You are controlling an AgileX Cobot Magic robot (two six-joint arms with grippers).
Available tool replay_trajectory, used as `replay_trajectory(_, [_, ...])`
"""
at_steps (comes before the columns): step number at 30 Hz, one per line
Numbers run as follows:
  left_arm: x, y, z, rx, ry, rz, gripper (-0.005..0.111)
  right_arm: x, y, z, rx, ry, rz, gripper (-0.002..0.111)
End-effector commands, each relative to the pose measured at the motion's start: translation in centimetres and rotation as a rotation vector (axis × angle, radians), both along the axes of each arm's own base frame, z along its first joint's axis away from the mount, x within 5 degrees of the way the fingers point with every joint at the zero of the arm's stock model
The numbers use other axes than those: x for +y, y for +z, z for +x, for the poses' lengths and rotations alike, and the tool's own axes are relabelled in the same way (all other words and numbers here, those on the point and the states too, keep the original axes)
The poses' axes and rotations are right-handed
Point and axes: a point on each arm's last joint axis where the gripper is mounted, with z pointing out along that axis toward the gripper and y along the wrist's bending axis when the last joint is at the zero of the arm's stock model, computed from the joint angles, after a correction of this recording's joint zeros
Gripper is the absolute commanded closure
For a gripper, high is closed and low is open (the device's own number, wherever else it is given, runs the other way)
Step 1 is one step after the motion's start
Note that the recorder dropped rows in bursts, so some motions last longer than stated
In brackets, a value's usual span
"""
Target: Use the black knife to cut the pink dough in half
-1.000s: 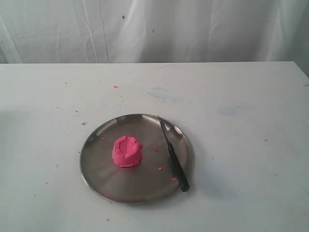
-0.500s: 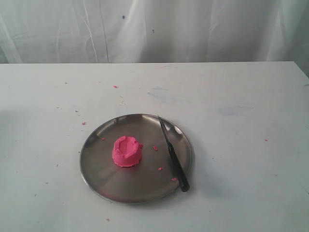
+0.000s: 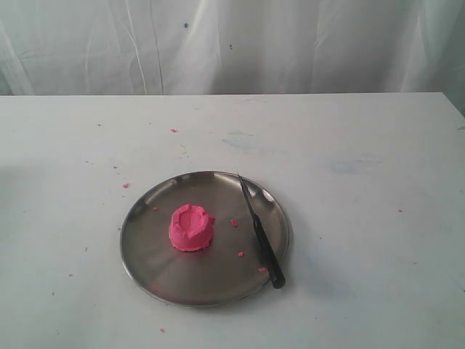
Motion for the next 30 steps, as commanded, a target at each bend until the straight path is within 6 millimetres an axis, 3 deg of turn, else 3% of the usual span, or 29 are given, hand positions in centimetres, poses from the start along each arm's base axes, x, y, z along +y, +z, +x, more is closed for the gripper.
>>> replay_trajectory(1, [0.0, -0.1, 0.0, -0.004, 0.0, -0.007, 0.107, 0.8, 2.6, 1.3, 0.042, 0.004, -0.099, 0.108])
replay_trajectory(9, [0.0, -0.1, 0.0, -0.004, 0.0, -0.007, 0.107, 5.0, 4.8, 7.0, 0.252, 0.237, -0.431, 0.108])
replay_trajectory(13, [0.0, -0.1, 0.0, -0.004, 0.0, -0.007, 0.107, 6.7, 5.3, 9.6, 0.332, 0.358, -0.475, 0.108])
replay_trajectory(17, [0.0, -0.1, 0.0, -0.004, 0.0, -0.007, 0.107, 7.4, 4.5, 11.4, 0.379, 0.393, -0.512, 0.108])
replay_trajectory(22, [0.0, -0.1, 0.0, -0.004, 0.0, -0.007, 0.107, 7.6, 3.2, 12.6, 0.401, 0.373, -0.562, 0.108])
replay_trajectory(30, [0.0, -0.1, 0.0, -0.004, 0.0, -0.007, 0.107, 7.8, 2.2, 12.2, 0.435, 0.42, -0.562, 0.108])
